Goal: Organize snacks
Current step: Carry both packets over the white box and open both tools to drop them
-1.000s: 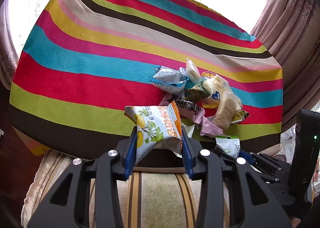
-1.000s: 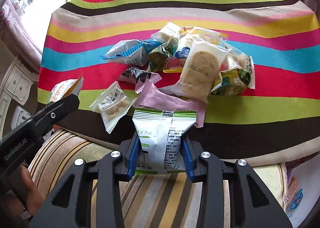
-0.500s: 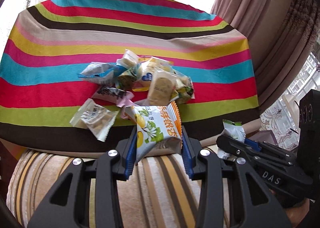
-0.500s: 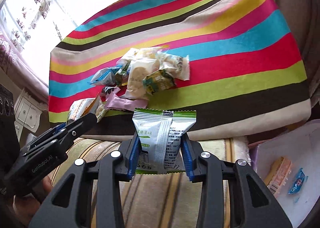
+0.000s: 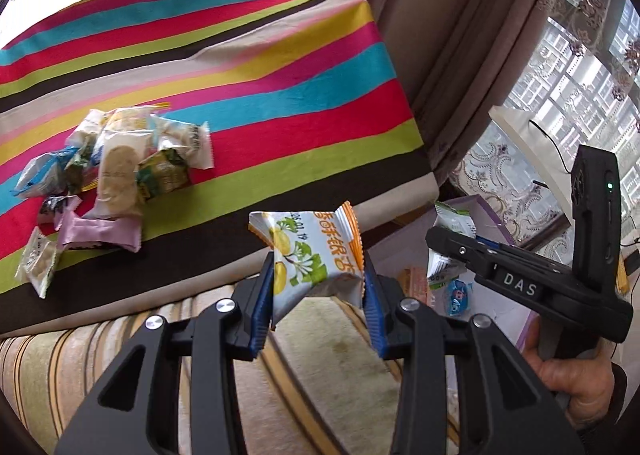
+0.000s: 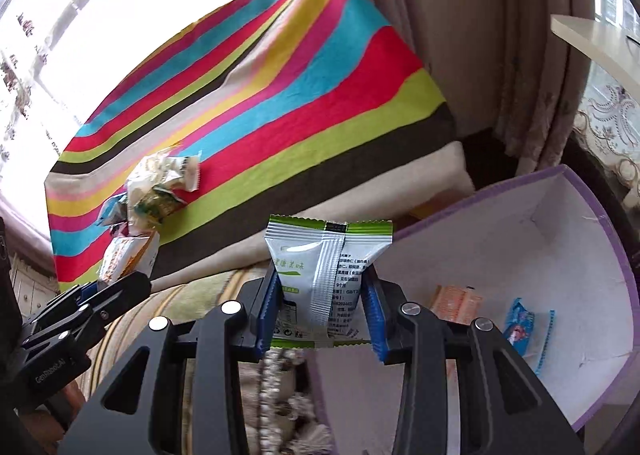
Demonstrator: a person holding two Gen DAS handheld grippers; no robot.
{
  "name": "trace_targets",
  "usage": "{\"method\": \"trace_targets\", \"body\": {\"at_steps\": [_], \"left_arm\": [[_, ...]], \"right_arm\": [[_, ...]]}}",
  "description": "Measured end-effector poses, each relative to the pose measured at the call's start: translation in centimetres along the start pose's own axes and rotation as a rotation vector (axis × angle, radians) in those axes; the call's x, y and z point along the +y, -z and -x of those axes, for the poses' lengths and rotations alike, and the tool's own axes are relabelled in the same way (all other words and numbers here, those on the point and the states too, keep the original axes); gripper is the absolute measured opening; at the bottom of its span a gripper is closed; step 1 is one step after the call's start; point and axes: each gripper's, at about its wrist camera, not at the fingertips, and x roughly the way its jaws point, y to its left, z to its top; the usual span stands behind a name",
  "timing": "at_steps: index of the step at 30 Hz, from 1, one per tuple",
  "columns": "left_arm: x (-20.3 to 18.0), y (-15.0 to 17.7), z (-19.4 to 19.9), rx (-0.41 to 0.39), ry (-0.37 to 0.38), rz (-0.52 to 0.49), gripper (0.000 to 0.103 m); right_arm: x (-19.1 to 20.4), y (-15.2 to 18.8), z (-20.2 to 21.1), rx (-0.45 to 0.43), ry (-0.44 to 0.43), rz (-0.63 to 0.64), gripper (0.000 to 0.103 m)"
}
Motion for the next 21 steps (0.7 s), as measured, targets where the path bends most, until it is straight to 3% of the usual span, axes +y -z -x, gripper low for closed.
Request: {"method": "trace_targets", "body": {"at_steps": [6, 14, 21], "left_arm": [[-3.8, -0.2, -2.5, 0.059, 0.072, -0.061, 0.039], [-6.3, -0.2, -4.4, 0.12, 0.136, -0.105, 0.041], [-7.3, -0.3, -5.6, 0.162, 0.17, -0.122, 0.067]], "right_arm": [[-5.4, 0.3, -0.1, 0.002, 0.08, -0.062, 0.038], [-7.6, 1.0, -0.1, 0.004, 0.178, -0.063, 0.042], [-7.6, 1.4, 0.4, -0.008, 0.162, -0.04, 0.073]]}}
